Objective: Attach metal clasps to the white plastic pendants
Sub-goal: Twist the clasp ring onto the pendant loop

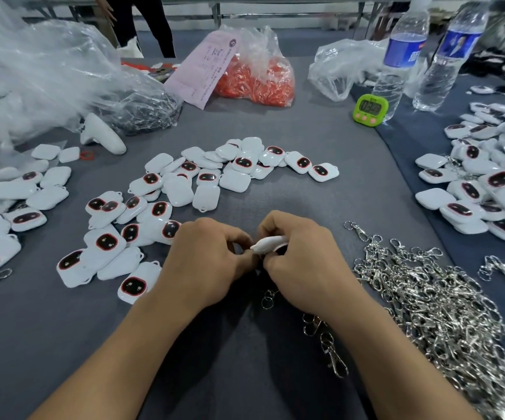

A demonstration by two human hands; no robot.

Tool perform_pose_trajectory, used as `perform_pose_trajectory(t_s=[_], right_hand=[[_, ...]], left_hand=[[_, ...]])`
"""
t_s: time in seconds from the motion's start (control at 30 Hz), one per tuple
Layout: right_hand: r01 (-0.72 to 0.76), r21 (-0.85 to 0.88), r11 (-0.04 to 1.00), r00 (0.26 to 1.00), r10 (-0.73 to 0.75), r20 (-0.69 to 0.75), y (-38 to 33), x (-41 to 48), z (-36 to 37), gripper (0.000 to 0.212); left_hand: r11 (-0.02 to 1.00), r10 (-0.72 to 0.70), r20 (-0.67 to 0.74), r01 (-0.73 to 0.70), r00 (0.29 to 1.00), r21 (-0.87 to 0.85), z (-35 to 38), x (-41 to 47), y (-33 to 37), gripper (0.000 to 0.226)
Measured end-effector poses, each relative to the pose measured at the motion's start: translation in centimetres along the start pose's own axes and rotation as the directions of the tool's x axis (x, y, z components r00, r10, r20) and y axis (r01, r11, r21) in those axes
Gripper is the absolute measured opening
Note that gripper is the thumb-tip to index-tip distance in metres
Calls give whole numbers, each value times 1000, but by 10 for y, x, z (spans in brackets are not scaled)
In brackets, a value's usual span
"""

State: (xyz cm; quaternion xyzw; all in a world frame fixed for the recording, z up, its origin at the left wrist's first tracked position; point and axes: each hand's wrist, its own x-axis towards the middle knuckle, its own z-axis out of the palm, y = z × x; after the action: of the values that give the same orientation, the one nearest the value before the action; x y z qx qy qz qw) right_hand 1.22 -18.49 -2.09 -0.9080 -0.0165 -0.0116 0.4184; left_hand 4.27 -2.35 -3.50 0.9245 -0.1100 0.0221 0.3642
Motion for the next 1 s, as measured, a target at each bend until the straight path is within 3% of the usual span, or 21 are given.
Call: perform_pose_trajectory(t_s=[0.47, 0.7, 0.83, 1.0], right_hand=[[-49, 27, 998, 998, 50, -33, 0, -1, -4, 18], [-56, 60, 997, 990, 63, -122, 6, 2, -3, 21], [-23, 46, 999, 971, 33, -236, 12, 4, -7, 10], [-24, 68, 997, 985, 35, -171, 16, 6, -6, 20]], left_hand=[[999, -35, 52, 35, 998, -7, -1, 2, 3, 10], [985, 54, -70, -41, 996, 168, 0, -3, 8, 7], [952, 95, -69, -71, 993, 297, 2, -5, 12, 11], [962, 115, -39, -101, 993, 254, 2, -4, 12, 8]])
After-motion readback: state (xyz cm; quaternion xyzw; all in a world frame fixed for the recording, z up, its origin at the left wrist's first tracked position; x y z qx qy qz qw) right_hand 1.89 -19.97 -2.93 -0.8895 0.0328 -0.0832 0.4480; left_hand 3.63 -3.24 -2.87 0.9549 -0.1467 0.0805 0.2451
